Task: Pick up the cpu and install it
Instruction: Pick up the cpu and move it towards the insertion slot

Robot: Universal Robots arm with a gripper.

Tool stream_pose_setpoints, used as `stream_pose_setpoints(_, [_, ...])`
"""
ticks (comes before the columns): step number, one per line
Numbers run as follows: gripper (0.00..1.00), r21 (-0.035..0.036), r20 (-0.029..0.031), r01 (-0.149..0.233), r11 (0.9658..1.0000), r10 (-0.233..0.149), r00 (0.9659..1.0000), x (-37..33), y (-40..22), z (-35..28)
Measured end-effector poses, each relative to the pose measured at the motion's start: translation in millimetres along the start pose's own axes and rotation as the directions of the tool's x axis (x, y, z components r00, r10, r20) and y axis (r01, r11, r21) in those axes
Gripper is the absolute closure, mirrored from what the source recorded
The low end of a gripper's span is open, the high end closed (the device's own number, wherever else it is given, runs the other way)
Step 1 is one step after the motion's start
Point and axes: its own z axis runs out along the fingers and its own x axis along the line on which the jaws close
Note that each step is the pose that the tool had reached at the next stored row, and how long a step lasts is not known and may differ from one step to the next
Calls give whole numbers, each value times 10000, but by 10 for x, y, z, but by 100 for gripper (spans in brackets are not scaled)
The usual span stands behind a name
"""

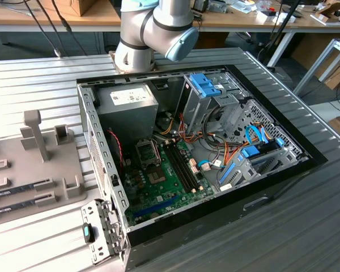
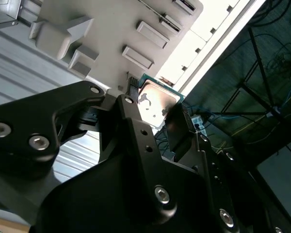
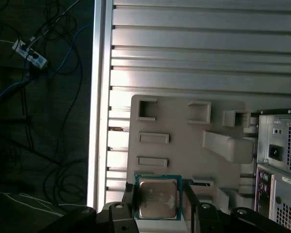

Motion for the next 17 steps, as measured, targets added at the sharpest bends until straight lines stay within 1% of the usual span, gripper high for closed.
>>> stream_pose_setpoints(5, [53,0,0,0,10000,0,10000,1,-2,-48])
stream_pose_setpoints(8, [53,-1,0,0,10000,0,10000,2,-3,-106])
stream_pose_setpoints(14, [53,-1,1,0,10000,0,10000,3,-5,-160])
stream_pose_setpoints(17, [53,0,0,1,10000,-1,10000,4,-7,-206])
